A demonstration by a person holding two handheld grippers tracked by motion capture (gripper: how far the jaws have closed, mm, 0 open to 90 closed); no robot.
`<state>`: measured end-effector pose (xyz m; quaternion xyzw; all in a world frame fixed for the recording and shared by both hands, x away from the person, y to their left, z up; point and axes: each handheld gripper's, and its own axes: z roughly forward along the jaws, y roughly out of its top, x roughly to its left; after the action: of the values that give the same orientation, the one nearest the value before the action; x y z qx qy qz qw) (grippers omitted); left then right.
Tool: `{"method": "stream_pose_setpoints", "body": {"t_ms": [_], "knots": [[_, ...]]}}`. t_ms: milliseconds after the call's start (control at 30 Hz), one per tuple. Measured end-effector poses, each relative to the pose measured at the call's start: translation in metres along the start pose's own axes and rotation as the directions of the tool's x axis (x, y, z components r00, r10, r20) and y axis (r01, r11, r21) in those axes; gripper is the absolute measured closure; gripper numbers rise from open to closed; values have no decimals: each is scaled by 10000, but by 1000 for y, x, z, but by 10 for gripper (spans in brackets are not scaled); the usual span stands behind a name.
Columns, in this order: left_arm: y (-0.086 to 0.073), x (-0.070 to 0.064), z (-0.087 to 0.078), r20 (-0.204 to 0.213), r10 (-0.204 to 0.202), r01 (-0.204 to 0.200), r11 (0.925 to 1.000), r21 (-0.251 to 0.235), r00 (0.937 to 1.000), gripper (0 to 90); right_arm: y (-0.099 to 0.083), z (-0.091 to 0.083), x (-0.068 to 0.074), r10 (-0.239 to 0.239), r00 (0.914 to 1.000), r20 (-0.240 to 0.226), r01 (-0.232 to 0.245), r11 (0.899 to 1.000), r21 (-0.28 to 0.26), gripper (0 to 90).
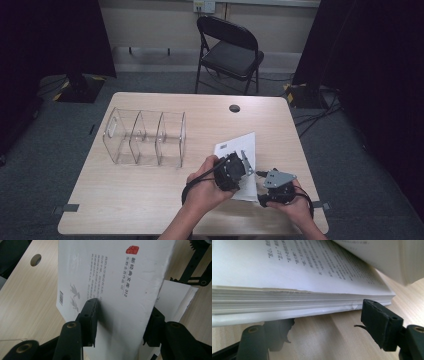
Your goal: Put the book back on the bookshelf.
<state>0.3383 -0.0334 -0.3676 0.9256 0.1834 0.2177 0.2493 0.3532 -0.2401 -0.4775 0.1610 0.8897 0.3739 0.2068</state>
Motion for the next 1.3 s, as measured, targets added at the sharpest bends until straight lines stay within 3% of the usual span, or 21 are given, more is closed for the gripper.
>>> {"method": "stream_pose_setpoints", "body": {"t_ms": [267, 700, 800, 933, 1133, 1233, 1267, 1300], "knots": [[2, 1, 0, 3, 18, -18, 10000, 58, 10000, 533, 3, -2, -1, -585, 9976, 378, 589, 9982, -71, 253], [4, -1, 0, 25, 12, -12, 10000, 95, 10000, 532, 7, -2, -1, -1280, 9910, 384, 1272, 9916, 217, 239], [5, -2, 0, 42, 11, -11, 10000, 70, 10000, 532, 9, 0, 0, -1498, 9877, 442, 1496, 9887, 84, 239], [6, -1, -1, 35, 67, -67, 9998, 160, 10000, 532, 15, 1, 4, -2418, 9691, 484, 2405, 9701, 326, 235], [7, -2, -1, -18, 33, -33, 9999, 138, 10000, 532, 17, -1, 5, -2993, 9534, 381, 2991, 9542, 103, 274], [7, -1, -1, 64, 61, -62, 9999, 135, 10000, 528, 20, -3, 9, -3680, 9296, 218, 3682, 9297, -62, 420], [7, -2, -1, 69, 53, -54, 9999, 113, 10000, 526, 20, -3, 10, -4117, 9108, 308, 4124, 9107, -238, 448], [7, -3, 0, 109, 87, -89, 9998, 153, 9999, 522, 22, -4, 11, -4286, 9030, 284, 4291, 9031, -135, 469]]}}
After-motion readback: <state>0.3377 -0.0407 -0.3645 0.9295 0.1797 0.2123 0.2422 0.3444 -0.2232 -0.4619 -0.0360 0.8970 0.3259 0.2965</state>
